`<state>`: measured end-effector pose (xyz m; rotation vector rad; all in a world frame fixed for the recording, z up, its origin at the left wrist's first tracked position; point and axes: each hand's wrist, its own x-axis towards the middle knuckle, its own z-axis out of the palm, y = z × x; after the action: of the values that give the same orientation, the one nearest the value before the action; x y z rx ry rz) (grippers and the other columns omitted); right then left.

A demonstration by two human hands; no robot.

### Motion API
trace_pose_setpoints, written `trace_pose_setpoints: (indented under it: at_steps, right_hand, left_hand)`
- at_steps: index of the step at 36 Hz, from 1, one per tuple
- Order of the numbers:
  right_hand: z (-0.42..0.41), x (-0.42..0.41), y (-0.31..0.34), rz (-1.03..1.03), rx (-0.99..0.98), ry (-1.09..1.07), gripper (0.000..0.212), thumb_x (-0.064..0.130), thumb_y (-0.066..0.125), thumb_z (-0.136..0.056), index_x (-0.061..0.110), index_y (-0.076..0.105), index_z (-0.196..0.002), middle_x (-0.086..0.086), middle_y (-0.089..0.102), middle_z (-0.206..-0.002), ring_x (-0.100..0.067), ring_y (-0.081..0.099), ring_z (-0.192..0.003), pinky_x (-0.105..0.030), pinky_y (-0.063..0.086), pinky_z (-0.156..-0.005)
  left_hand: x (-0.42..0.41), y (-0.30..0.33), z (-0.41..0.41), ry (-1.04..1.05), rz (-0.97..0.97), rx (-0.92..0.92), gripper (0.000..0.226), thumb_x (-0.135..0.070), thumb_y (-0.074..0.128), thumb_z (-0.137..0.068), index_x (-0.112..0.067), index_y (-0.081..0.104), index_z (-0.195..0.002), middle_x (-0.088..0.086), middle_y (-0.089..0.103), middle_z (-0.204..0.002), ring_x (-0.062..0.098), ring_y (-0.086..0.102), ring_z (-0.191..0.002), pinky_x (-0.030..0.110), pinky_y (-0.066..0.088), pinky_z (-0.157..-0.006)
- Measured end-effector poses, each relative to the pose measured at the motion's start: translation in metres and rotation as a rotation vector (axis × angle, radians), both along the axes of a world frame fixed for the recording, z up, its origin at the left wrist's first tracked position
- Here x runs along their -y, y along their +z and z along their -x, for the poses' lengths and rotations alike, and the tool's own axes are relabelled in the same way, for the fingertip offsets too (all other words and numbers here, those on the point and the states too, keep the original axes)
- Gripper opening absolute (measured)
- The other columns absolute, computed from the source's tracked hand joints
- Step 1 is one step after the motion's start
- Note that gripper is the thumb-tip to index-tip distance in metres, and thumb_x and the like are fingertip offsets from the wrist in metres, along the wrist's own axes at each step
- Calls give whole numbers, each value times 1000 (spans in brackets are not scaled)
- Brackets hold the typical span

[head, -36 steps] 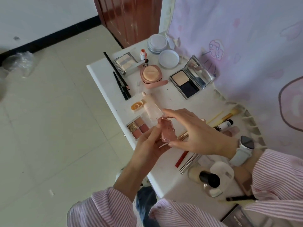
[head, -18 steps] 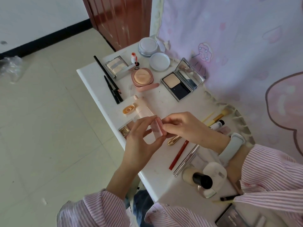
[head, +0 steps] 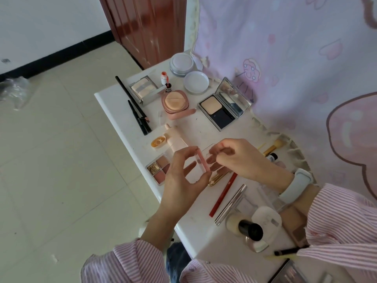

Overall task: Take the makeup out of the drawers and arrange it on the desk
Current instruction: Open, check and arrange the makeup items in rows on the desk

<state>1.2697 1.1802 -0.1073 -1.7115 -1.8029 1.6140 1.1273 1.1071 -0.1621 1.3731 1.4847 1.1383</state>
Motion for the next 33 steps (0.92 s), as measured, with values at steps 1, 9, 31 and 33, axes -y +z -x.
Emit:
trace_pose_setpoints:
  at_steps: [1, 9, 31, 33]
  right_hand:
    - [-3, -2, 0, 7, -14, -40, 17, 7, 51, -89, 7, 61, -103, -4, 71, -89, -13, 70, -73, -22, 57, -66]
    - [-27, -23, -5, -100, -3, -258, 10, 9, 52, -91, 7, 62, -91, -8, 71, -84, -20, 71, -70, -32, 59, -69]
    - [-3, -77, -43, -589, 446, 38, 20, 7, 47, -89, -1, 65, -88, -14, 69, -92, -28, 63, -86, -37, 49, -80]
    - [-2, -76, -43, -574, 436, 26, 21, 8, 47, -89, -4, 64, -90, -16, 69, -89, -29, 63, -83, -40, 50, -79]
  left_hand:
    - [-1, 0, -2, 2, 19, 16, 58, -9, 74, -75, -22, 43, -123, -11, 51, -116, 4, 50, -114, 22, 46, -96]
    - [-29, 3, -18, 84, -43, -470, 51, -37, 67, -74, -17, 55, -119, -3, 57, -114, 13, 44, -111, 34, 34, -93]
    - [-12, -18, -34, -77, -4, -1056, 48, -34, 79, -65, -14, 65, -106, 9, 61, -119, 32, 53, -117, 51, 46, -86]
    - [-7, -21, -33, -82, -13, -1040, 43, -32, 78, -67, -14, 66, -105, 9, 61, -118, 32, 54, -116, 50, 46, -85]
